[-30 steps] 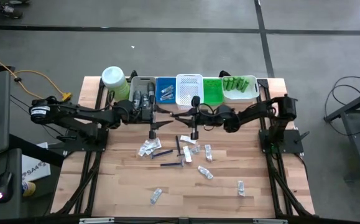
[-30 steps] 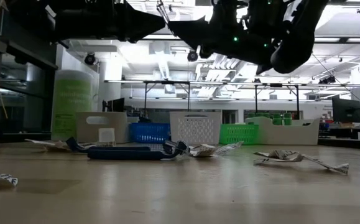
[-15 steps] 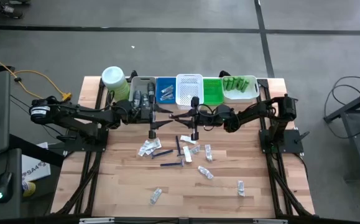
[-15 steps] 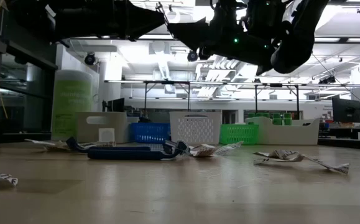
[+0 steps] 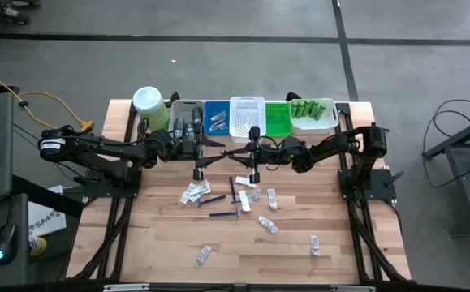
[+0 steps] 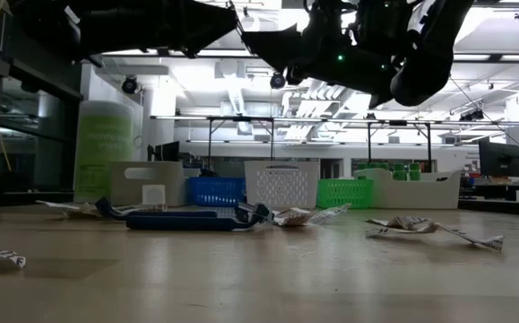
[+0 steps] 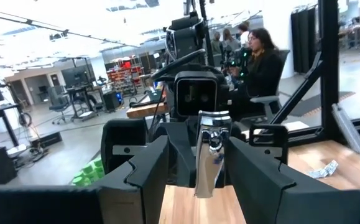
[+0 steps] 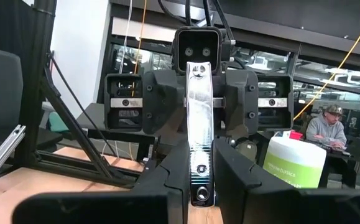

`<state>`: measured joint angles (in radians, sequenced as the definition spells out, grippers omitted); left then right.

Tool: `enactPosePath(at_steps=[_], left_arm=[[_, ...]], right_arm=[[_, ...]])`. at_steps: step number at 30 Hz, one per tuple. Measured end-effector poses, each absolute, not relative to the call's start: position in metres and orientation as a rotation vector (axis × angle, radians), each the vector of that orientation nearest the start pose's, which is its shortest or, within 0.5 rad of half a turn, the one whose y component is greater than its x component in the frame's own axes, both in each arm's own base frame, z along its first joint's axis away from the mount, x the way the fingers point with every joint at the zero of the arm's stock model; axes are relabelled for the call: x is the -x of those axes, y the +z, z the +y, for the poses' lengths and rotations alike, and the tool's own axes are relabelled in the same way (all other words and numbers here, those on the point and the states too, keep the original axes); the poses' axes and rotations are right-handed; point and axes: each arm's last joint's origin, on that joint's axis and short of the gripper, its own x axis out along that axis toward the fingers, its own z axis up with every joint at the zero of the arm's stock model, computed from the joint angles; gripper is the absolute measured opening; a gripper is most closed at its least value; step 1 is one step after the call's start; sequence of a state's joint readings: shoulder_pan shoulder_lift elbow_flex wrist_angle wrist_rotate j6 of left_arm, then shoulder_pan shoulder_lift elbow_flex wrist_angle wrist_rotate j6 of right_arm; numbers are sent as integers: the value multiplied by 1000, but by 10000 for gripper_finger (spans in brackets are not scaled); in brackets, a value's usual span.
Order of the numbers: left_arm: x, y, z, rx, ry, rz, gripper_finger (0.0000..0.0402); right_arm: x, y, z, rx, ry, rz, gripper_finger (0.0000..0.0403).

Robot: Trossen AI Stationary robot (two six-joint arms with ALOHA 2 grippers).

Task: Pick & Place Travel size toiletries
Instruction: Put the silver nail cutter into the blue bin

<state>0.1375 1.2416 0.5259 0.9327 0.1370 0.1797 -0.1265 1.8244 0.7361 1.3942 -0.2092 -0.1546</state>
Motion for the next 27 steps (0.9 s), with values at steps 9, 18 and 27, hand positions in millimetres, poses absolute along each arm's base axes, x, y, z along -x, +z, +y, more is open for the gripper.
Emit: enactPosePath(at_steps=[9,18,27], left_arm=[[-250,263,30,-190,-13,-258,158],[-250,262,30,-165,-16,-253,141],[-250,262,30,-162,-9,-251,54]], right_arm=[[-353,209,-39,229,62,-310,39],[-354,210,-39,234,53,-313,39],[-355,210,-40,223,30,-302,39]])
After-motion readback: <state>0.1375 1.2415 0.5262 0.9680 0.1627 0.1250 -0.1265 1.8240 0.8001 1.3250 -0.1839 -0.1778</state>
